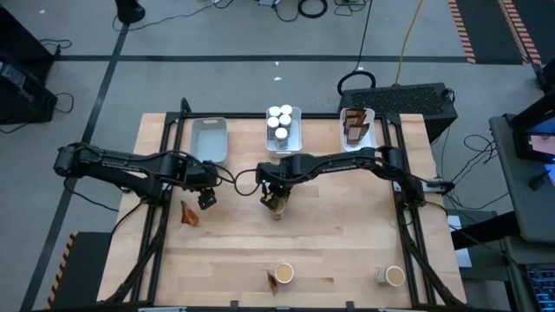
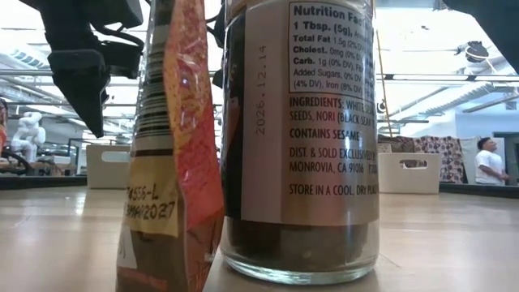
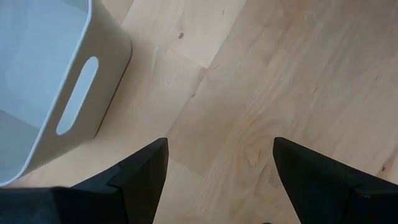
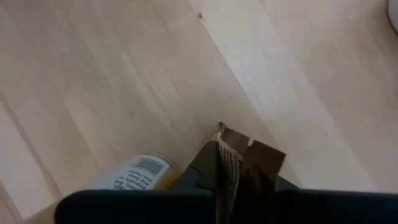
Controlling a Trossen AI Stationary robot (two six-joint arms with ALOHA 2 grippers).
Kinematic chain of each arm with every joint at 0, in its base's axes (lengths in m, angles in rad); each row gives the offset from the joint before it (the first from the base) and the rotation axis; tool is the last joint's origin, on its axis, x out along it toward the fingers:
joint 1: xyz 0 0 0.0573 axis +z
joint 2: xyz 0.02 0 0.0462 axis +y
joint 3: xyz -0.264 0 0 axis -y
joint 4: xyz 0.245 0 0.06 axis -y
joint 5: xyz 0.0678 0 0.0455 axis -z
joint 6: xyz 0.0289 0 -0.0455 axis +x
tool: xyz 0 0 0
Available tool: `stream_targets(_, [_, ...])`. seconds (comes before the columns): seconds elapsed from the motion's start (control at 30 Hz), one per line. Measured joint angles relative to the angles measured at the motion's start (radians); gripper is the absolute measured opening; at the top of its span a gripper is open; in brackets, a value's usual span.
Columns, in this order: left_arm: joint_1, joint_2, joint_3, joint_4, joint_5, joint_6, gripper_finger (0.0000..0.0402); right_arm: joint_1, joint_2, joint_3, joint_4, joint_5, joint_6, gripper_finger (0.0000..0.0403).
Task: Sort spices by type
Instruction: Put the orange seasoning bag into the right white bin
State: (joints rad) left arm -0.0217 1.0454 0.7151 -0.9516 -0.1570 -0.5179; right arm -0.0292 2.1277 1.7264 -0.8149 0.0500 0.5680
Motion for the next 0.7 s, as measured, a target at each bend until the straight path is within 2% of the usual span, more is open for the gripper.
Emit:
stream_targets(0.37, [0.0, 0.0, 0.0, 0.002, 0.004, 0.0, 0.0292, -0.031, -0.097, 0.0, -0.053, -0.008, -0.076, 0.0])
stream_targets(0.7, [0.0, 0.0, 0.0, 0.005, 0.005, 0.004, 0.0292, -0.096, -0.258, 0.0, -0.234, -0.024, -0.256, 0.0])
